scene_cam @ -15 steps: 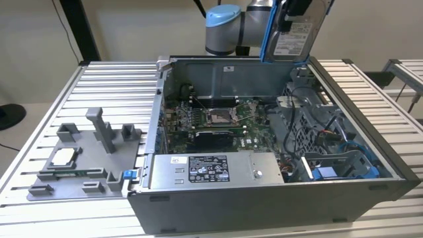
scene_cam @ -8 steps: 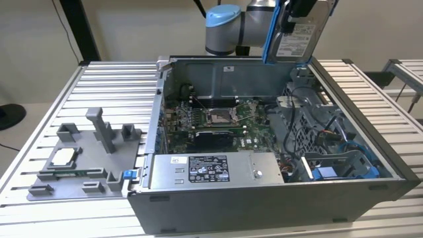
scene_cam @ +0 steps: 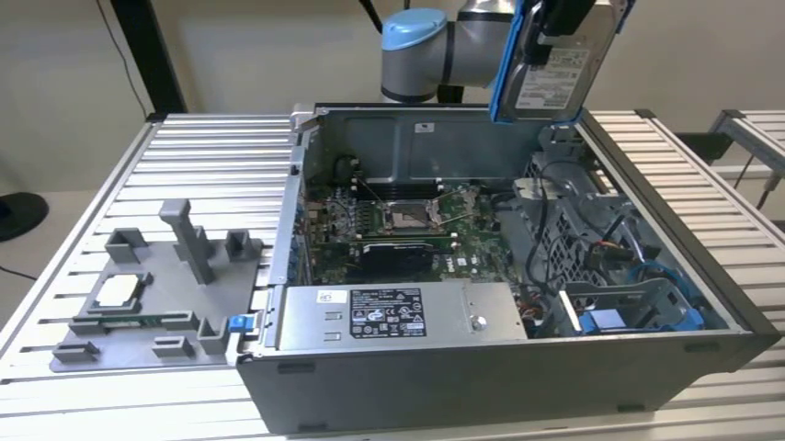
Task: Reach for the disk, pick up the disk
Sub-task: 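Pick up the disk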
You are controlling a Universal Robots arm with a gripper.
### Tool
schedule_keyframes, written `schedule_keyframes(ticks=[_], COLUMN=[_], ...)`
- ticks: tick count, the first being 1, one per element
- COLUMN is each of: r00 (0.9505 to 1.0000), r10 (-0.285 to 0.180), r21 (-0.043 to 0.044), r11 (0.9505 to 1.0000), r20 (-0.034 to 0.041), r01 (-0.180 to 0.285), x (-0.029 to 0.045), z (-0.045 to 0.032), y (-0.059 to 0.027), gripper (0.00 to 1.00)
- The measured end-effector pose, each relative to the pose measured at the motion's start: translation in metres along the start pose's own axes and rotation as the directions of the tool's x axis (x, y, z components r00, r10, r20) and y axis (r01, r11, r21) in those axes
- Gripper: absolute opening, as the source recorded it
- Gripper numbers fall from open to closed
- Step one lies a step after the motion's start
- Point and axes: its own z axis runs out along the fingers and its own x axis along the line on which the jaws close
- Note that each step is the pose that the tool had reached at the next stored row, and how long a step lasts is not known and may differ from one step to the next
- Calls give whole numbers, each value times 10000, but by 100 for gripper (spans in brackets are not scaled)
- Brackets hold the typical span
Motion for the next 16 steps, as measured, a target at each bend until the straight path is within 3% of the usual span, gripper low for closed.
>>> schedule_keyframes(ticks=[7, 16], r00=[10000, 10000], r10=[1, 1], r21=[0, 0], r11=[10000, 10000], r20=[0, -1], r01=[-1, -1], x=[4, 91], z=[1, 1], y=[-1, -9], gripper=[0, 0])
